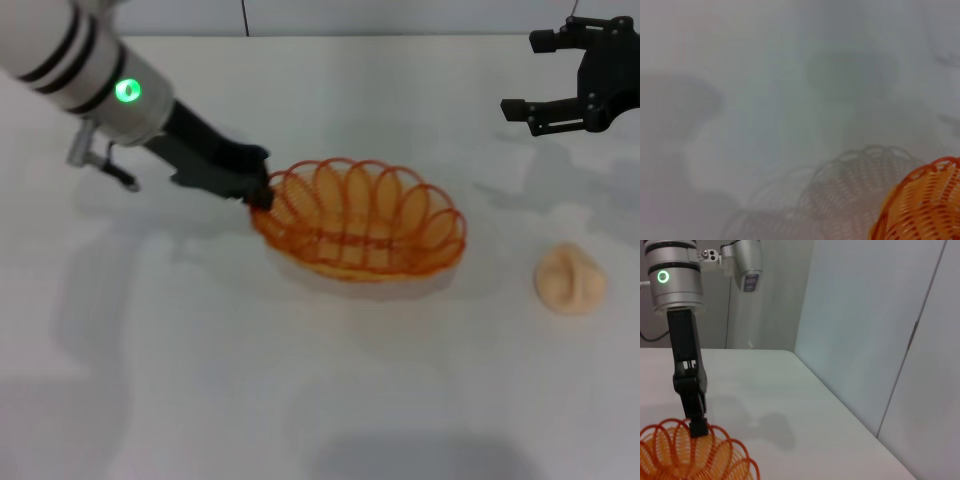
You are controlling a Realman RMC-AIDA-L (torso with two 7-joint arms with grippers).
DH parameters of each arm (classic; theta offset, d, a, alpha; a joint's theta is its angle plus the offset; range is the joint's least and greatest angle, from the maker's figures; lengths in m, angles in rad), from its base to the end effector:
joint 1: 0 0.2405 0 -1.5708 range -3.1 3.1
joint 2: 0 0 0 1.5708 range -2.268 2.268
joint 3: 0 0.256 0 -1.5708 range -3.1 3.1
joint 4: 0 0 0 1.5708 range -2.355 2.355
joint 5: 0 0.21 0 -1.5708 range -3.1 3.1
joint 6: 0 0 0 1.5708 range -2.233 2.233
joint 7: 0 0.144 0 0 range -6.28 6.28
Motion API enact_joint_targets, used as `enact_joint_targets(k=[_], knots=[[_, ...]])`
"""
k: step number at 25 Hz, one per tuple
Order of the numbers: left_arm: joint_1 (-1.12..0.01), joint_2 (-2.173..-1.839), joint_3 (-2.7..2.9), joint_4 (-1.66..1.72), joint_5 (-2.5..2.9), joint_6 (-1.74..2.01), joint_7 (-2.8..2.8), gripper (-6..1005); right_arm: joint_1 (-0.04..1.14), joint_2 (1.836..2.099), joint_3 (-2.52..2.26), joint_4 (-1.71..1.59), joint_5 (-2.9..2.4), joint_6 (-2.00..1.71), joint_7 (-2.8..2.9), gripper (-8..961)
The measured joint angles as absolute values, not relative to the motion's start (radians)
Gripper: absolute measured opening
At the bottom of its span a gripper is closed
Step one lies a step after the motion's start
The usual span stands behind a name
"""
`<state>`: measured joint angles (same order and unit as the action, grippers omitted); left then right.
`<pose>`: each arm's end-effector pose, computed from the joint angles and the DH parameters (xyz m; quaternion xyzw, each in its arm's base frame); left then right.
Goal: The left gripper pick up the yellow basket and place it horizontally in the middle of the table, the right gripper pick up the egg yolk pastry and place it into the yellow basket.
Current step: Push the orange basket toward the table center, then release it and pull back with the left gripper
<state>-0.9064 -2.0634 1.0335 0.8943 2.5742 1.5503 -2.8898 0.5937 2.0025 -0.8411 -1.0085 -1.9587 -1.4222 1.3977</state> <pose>-0.1649 0.4003 -0.0064 -0.8008 -0.5797 0.0880 0.1224 0.2056 0.3950 0.0746 -0.9562 0.0263 0.1464 0.2520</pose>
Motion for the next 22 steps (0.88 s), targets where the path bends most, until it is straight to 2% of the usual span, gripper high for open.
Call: enact_joint_targets(k=[3, 22], knots=[[-0.932, -2.079, 1.087, 0.904, 2.56, 1.508, -2.921, 68, 0.593, 2.002, -0.841, -1.009, -1.959, -1.421, 1.393, 870], [-0.9, -2.085, 1.186, 0.813, 2.412, 1.366, -3.009, 76, 0.591, 2.005, -0.851, -1.022, -1.965, -1.42, 1.378, 869]])
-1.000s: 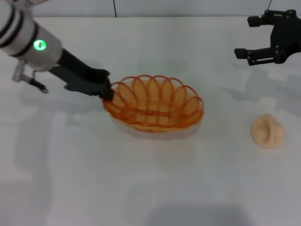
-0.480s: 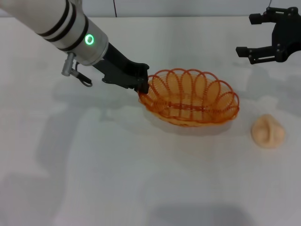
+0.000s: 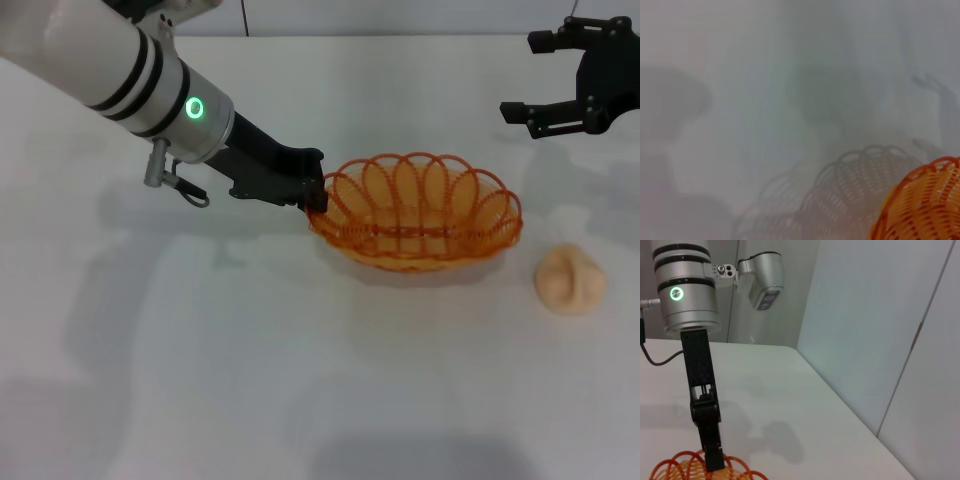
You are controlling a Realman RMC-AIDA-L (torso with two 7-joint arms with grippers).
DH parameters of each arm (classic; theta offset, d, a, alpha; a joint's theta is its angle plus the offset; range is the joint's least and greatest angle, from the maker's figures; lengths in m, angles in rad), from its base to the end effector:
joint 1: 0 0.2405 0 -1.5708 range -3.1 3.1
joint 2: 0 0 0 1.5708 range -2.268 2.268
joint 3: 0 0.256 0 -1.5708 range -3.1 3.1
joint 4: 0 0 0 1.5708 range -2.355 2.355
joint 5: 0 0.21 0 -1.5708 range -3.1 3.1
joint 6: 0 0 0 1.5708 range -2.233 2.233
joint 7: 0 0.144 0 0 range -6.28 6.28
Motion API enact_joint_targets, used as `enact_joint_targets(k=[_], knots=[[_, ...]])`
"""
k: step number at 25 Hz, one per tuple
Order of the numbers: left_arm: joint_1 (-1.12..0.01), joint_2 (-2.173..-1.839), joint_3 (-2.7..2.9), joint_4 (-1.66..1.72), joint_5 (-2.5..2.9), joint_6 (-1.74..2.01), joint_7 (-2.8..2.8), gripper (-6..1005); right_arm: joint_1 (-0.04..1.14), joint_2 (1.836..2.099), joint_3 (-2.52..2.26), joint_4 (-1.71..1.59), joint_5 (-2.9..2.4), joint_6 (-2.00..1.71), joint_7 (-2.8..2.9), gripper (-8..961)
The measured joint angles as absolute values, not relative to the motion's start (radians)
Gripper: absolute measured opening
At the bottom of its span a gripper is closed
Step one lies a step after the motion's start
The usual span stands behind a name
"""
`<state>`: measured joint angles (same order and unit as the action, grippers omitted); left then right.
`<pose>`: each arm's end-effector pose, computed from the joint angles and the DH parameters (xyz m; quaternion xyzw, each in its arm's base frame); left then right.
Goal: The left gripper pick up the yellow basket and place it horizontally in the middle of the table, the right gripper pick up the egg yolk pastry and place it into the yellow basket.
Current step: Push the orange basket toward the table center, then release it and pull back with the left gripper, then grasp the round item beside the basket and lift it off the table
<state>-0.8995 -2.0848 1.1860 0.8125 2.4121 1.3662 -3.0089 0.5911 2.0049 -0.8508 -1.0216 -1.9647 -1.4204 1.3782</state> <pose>-0.1529 0.4003 -0.0465 -0.7803 -0.6140 0.0426 0.1108 0.2043 0.3945 0.0738 -0.9575 0.0114 0.1384 0.2529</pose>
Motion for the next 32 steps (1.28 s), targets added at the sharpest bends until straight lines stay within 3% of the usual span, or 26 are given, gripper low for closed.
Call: enact_joint_targets(k=[19, 24, 30, 32], knots=[[-0.861, -2.08, 1.184, 0.809, 2.358, 1.358, -2.995, 84, 0.593, 2.009, -0.854, -1.019, -1.961, -1.413, 1.376, 869], [-0.837, -2.072, 1.181, 0.838, 2.357, 1.383, -2.964, 291, 0.589, 2.01, -0.851, -1.019, -1.96, -1.413, 1.4, 870], [-0.708, -2.052, 1.112, 0.971, 2.354, 1.318, -2.726, 529, 0.551, 2.009, -0.846, -1.04, -1.959, -1.418, 1.472, 870], [-0.673, -2.06, 1.036, 0.977, 2.335, 1.29, -2.566, 729, 0.528, 2.007, -0.85, -1.058, -1.964, -1.426, 1.505, 870]])
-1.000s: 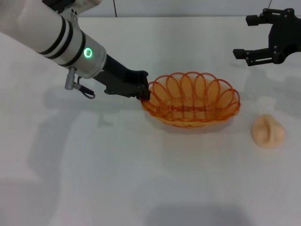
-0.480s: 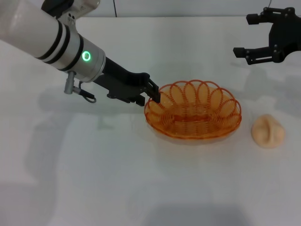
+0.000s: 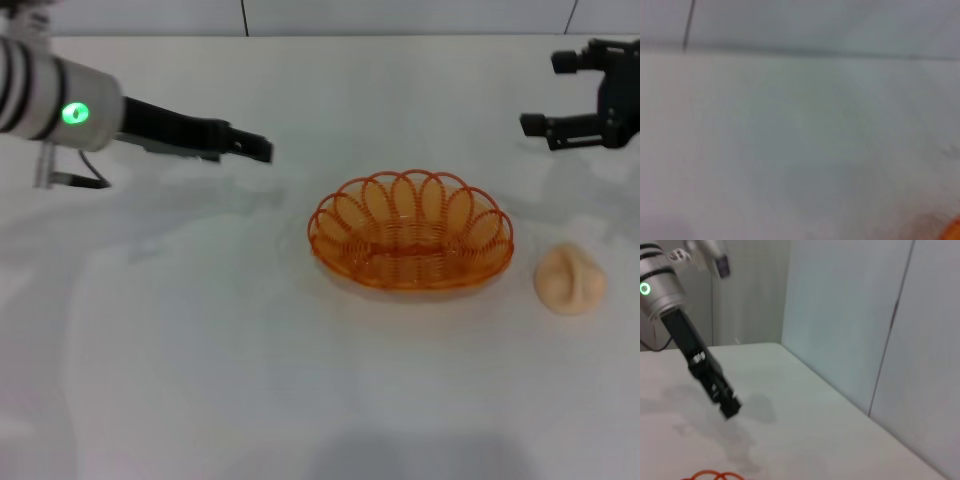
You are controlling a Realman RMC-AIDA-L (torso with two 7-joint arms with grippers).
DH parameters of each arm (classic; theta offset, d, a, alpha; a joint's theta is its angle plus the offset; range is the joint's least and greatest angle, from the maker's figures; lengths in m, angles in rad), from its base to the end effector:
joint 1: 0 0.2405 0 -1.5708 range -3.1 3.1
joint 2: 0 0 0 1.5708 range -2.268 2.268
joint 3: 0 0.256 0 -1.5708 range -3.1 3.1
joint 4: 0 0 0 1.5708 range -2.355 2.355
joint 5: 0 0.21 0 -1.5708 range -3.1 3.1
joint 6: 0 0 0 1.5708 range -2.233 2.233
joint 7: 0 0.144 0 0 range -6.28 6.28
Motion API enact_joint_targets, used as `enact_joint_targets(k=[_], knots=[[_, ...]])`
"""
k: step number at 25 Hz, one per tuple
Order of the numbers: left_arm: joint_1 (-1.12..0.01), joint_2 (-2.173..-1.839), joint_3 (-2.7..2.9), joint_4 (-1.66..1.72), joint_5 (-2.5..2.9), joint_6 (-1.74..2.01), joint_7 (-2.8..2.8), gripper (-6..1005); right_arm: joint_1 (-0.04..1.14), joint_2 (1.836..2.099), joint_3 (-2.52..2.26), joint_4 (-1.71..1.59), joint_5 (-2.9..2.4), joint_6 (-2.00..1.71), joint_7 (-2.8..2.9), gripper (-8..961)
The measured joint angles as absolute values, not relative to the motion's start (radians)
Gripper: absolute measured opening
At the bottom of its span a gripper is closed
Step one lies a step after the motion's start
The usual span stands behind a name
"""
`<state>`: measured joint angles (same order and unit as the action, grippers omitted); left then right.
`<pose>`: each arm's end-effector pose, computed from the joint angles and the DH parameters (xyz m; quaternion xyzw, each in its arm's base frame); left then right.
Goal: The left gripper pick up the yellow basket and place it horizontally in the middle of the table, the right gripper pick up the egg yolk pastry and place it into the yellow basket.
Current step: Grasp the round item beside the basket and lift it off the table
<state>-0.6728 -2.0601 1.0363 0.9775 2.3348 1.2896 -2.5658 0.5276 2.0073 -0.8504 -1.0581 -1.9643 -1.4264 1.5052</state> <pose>-0.2110 0.4024 0.0104 -0.8392 -0.5070 -0.0561 0.1887 0.2226 0.3817 0.0788 -0.9522 0.0870 0.1451 0.2545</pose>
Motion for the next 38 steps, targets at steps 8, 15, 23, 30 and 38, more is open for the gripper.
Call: enact_joint_targets(k=[8, 15, 23, 30, 38], knots=[[-0.443, -2.076, 0.909, 0.967, 1.95, 1.287, -1.802, 808, 0.452, 1.987, -0.847, -1.171, -2.027, -1.558, 1.665, 870], [-0.302, -2.073, 0.874, 0.956, 1.869, 1.557, -1.331, 811, 0.45, 2.004, -0.874, -1.283, -2.202, -1.687, 1.843, 854], [-0.3, -1.984, 0.797, 0.885, 1.931, 1.86, -1.222, 812, 0.485, 2.005, -0.902, -1.311, -2.263, -1.742, 1.98, 823], [-0.293, -1.983, 0.771, 0.901, 1.941, 1.921, -1.165, 813, 0.498, 2.005, -0.931, -1.338, -2.344, -1.752, 2.091, 795], [-0.287, -2.021, 0.812, 0.966, 1.98, 1.935, -1.116, 813, 0.507, 2.01, -1.038, -1.312, -2.399, -1.728, 2.118, 764]])
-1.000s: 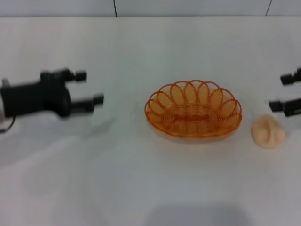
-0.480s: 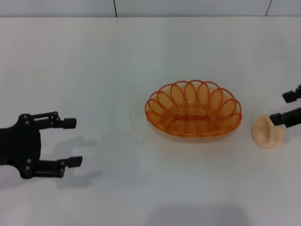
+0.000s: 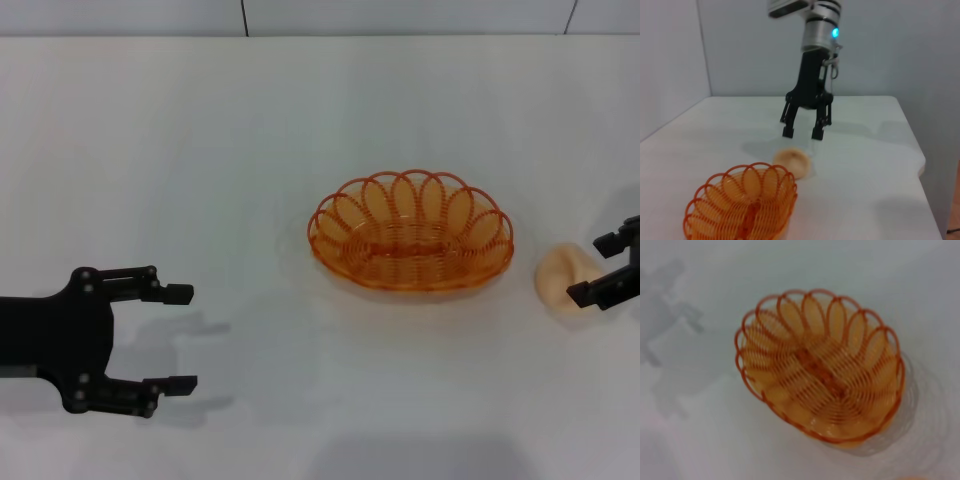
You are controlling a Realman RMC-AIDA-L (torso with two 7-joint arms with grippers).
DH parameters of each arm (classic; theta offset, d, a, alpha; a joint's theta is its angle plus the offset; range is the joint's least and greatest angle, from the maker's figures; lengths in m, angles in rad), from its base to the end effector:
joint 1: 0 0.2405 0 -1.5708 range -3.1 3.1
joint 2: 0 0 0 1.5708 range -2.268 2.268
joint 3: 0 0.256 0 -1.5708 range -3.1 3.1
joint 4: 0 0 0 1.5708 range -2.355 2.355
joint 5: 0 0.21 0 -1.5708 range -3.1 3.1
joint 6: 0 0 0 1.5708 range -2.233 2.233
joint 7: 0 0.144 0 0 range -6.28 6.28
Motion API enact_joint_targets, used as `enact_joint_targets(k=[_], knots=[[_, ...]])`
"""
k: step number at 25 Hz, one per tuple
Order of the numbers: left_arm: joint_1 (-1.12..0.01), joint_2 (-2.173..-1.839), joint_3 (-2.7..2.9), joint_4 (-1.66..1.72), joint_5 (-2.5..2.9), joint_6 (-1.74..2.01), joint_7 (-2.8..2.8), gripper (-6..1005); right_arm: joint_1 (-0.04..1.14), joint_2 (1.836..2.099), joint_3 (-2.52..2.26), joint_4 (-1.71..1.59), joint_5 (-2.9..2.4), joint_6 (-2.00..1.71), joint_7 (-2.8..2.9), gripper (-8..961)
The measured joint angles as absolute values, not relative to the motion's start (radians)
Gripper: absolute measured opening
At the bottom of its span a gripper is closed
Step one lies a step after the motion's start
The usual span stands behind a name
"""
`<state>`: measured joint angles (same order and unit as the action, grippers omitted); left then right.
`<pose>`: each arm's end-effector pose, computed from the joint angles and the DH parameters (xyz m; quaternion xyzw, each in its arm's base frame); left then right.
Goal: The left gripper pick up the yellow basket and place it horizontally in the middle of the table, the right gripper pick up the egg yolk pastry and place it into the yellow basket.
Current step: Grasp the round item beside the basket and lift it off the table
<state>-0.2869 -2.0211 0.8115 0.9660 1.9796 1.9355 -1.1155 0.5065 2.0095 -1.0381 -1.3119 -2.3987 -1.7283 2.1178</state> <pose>-0.2837 0.2480 0.0521 -0.9790 -0.0149 -0.1946 0.0593 0.2309 0.3360 0.0643 -0.9474 0.2852 -0.0822 0.1194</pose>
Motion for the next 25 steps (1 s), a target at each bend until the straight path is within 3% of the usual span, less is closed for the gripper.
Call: enact_joint_targets(k=[23, 25], knots=[[-0.284, -2.035, 0.808, 0.968, 2.004, 1.902, -1.091, 814, 0.573, 2.009, -1.112, -1.144, -2.455, -1.567, 2.127, 674], [-0.286, -2.035, 0.809, 0.968, 2.004, 1.902, -1.091, 814, 0.573, 2.009, -1.11, -1.144, -2.457, -1.566, 2.127, 582]])
